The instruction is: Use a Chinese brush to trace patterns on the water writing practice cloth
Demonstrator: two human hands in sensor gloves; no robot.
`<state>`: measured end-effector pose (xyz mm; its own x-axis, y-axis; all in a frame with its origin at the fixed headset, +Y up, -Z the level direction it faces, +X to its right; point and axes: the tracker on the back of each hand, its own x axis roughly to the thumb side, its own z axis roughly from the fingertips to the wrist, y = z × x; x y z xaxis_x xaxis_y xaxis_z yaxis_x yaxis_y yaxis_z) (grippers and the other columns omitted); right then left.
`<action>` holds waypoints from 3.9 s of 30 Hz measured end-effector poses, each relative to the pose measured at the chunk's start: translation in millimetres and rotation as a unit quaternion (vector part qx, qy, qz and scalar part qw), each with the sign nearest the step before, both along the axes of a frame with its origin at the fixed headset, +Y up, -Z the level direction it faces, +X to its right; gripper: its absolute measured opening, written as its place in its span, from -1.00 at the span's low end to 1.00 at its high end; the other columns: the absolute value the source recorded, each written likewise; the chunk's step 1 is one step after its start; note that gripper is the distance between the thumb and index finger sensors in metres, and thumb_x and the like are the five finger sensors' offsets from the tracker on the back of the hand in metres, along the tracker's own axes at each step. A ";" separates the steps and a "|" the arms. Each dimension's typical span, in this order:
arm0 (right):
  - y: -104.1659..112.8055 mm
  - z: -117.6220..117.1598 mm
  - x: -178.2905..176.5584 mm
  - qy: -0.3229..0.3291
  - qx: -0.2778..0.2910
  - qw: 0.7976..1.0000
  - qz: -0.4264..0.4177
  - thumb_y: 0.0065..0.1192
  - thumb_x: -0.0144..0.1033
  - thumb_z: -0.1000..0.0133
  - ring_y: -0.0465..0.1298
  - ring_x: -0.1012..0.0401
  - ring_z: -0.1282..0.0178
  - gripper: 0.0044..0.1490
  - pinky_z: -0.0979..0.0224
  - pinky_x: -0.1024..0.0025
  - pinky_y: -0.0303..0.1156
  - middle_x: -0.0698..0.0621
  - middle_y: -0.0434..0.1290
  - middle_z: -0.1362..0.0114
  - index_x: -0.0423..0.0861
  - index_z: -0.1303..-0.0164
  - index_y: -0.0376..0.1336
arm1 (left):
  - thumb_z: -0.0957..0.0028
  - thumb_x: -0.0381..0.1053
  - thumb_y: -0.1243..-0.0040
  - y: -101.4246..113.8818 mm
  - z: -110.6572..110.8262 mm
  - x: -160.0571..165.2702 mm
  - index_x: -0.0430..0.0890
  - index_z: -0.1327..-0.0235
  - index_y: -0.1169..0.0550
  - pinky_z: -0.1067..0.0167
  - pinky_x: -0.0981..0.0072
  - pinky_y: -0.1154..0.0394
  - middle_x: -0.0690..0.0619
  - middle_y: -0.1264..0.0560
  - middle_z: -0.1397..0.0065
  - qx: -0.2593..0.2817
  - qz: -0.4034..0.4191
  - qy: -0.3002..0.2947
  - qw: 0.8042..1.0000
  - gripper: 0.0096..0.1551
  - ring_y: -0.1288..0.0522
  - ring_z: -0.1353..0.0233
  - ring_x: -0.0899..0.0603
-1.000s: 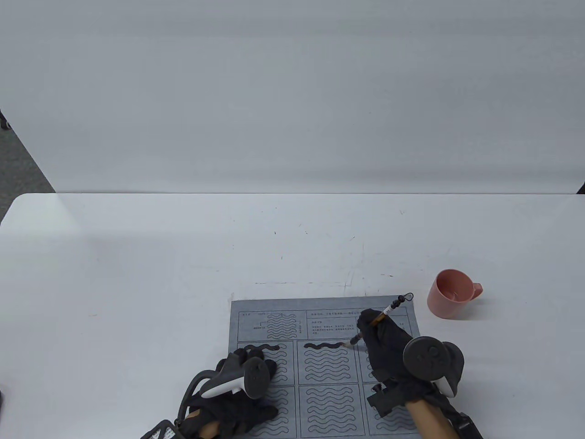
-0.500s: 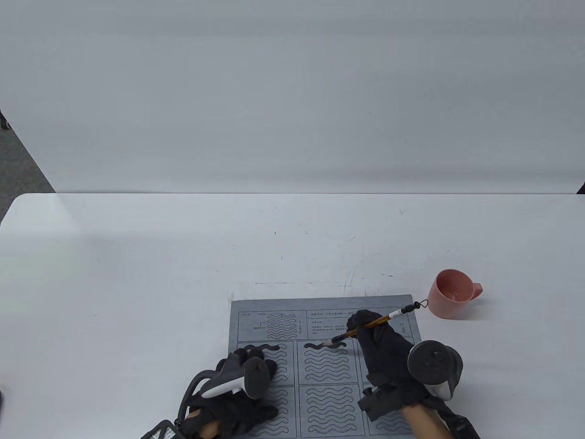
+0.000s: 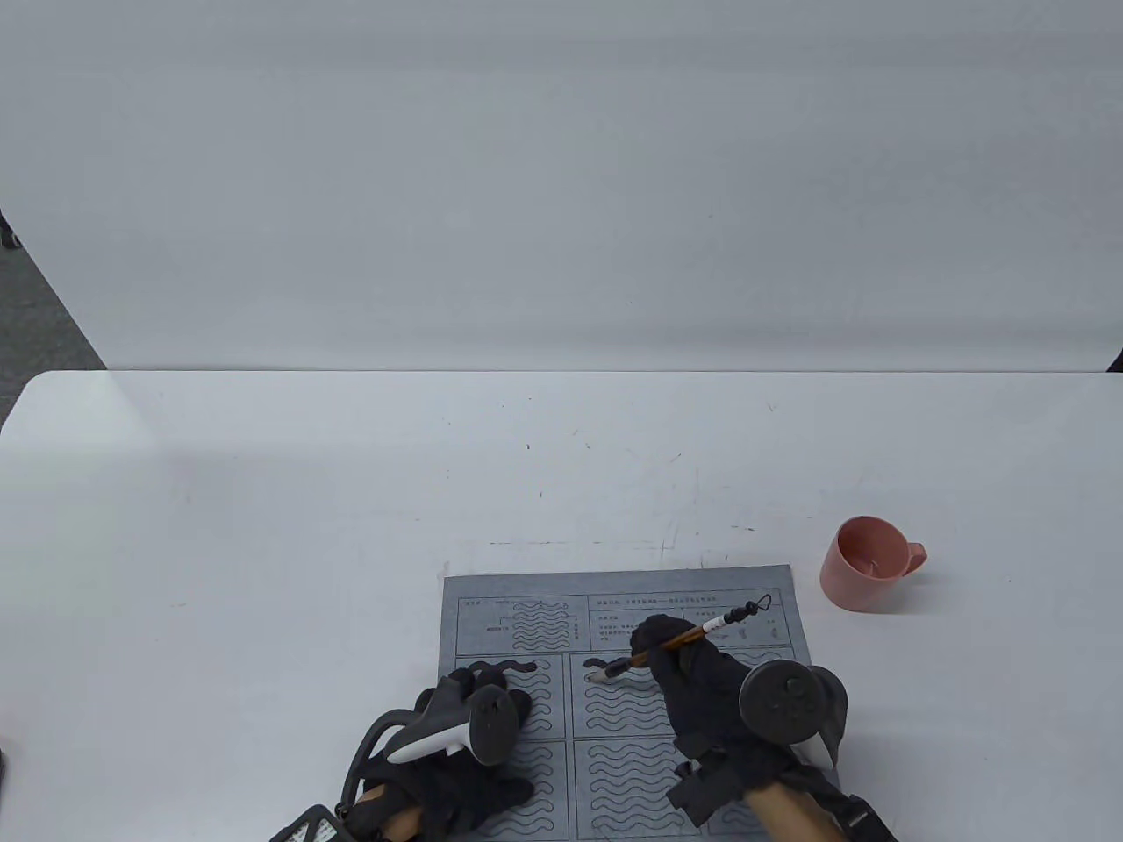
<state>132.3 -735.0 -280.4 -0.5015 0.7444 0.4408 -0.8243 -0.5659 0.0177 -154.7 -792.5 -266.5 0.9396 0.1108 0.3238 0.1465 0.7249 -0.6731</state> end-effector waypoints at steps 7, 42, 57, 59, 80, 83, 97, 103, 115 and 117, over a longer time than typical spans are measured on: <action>-1.0 -0.4 0.7 -0.005 -0.003 1.000 0.002 0.05 -0.37 -0.19 0.65 -0.09 -0.26 -0.48 -0.29 -0.15 0.51 -0.22 0.49 -0.39 -0.25 -0.34 0.17 | 0.01 0.48 0.23 -0.1 0.1 0.2 0.29 -0.39 0.58 -0.44 -0.31 0.57 0.09 0.74 -0.51 0.000 0.000 0.000 1.000 0.12 0.75 -0.52 -0.27; 2.3 -1.1 8.7 -0.018 -0.001 1.000 0.009 0.01 -0.35 -0.19 0.64 -0.13 -0.21 -0.49 -0.29 -0.25 0.45 -0.23 0.49 -0.36 -0.25 -0.32 0.19 | 0.01 0.48 0.24 -0.3 0.2 0.4 0.29 -0.38 0.59 -0.43 -0.31 0.58 0.10 0.75 -0.50 0.000 0.000 0.000 1.000 0.12 0.76 -0.51 -0.27; 4.2 -1.8 14.4 -0.028 0.001 1.000 0.011 0.00 -0.36 -0.19 0.63 -0.13 -0.21 -0.49 -0.30 -0.25 0.44 -0.23 0.50 -0.35 -0.26 -0.32 0.18 | 0.01 0.48 0.24 -0.3 0.2 0.4 0.29 -0.38 0.59 -0.43 -0.31 0.58 0.10 0.75 -0.50 0.000 0.000 0.000 1.000 0.12 0.76 -0.51 -0.27; 4.5 -1.9 15.2 -0.030 0.001 0.999 0.011 0.00 -0.36 -0.19 0.63 -0.13 -0.21 -0.49 -0.30 -0.25 0.44 -0.23 0.50 -0.35 -0.26 -0.32 0.19 | 0.01 0.48 0.24 -0.3 0.2 0.4 0.29 -0.38 0.59 -0.43 -0.31 0.58 0.10 0.75 -0.50 0.000 0.000 0.000 1.000 0.12 0.76 -0.51 -0.27; 7.3 -3.3 20.9 -0.041 0.005 0.999 0.013 0.00 -0.36 -0.19 0.63 -0.14 -0.20 -0.49 -0.29 -0.27 0.43 -0.23 0.49 -0.35 -0.26 -0.32 0.19 | 0.01 0.48 0.24 -0.4 0.2 0.2 0.29 -0.38 0.59 -0.43 -0.31 0.58 0.10 0.75 -0.50 0.000 0.000 0.000 1.000 0.12 0.76 -0.51 -0.27; 7.7 -3.6 22.2 -0.043 0.006 0.999 0.012 0.00 -0.36 -0.19 0.63 -0.14 -0.20 -0.49 -0.29 -0.28 0.43 -0.23 0.50 -0.34 -0.26 -0.31 0.19 | 0.01 0.48 0.24 -0.4 0.2 0.2 0.29 -0.38 0.59 -0.43 -0.31 0.58 0.10 0.75 -0.50 0.000 0.000 0.000 1.000 0.12 0.76 -0.51 -0.27; 8.3 -3.7 22.8 -0.043 0.009 0.999 0.018 0.00 -0.35 -0.18 0.63 -0.13 -0.17 -0.49 -0.29 -0.29 0.43 -0.23 0.51 -0.32 -0.26 -0.30 0.20 | 0.01 0.48 0.24 -0.4 0.2 0.2 0.29 -0.38 0.59 -0.43 -0.31 0.58 0.10 0.75 -0.50 0.000 0.000 0.000 1.000 0.12 0.76 -0.51 -0.27; 8.5 -3.8 23.4 -0.045 0.008 0.999 0.019 0.00 -0.35 -0.19 0.63 -0.13 -0.17 -0.49 -0.29 -0.30 0.42 -0.23 0.51 -0.32 -0.26 -0.30 0.21 | 0.01 0.48 0.24 -0.5 0.3 -0.1 0.29 -0.38 0.59 -0.43 -0.30 0.58 0.10 0.75 -0.50 0.000 0.000 0.000 1.000 0.12 0.76 -0.51 -0.26; 9.4 -4.4 25.8 -0.052 0.012 0.998 0.024 0.00 -0.34 -0.18 0.63 -0.13 -0.15 -0.49 -0.29 -0.31 0.41 -0.22 0.52 -0.30 -0.25 -0.30 0.21 | 0.01 0.48 0.24 -0.5 0.3 -0.1 0.29 -0.38 0.59 -0.43 -0.30 0.58 0.10 0.75 -0.50 0.000 0.000 0.000 1.000 0.12 0.76 -0.51 -0.26; 9.6 -4.5 26.3 -0.054 0.013 0.998 0.024 0.00 -0.34 -0.18 0.63 -0.12 -0.14 -0.49 -0.29 -0.31 0.41 -0.22 0.52 -0.30 -0.25 -0.30 0.22 | 0.01 0.48 0.24 -0.5 0.3 -0.1 0.29 -0.38 0.59 -0.43 -0.30 0.58 0.10 0.75 -0.50 0.000 0.000 0.000 1.000 0.12 0.76 -0.51 -0.26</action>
<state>158.6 -725.4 -284.9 -0.5818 0.7076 0.4011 -0.7926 -0.6040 -0.0841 -154.7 -793.0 -266.1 0.9394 0.1118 0.3241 0.1462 0.7244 -0.6737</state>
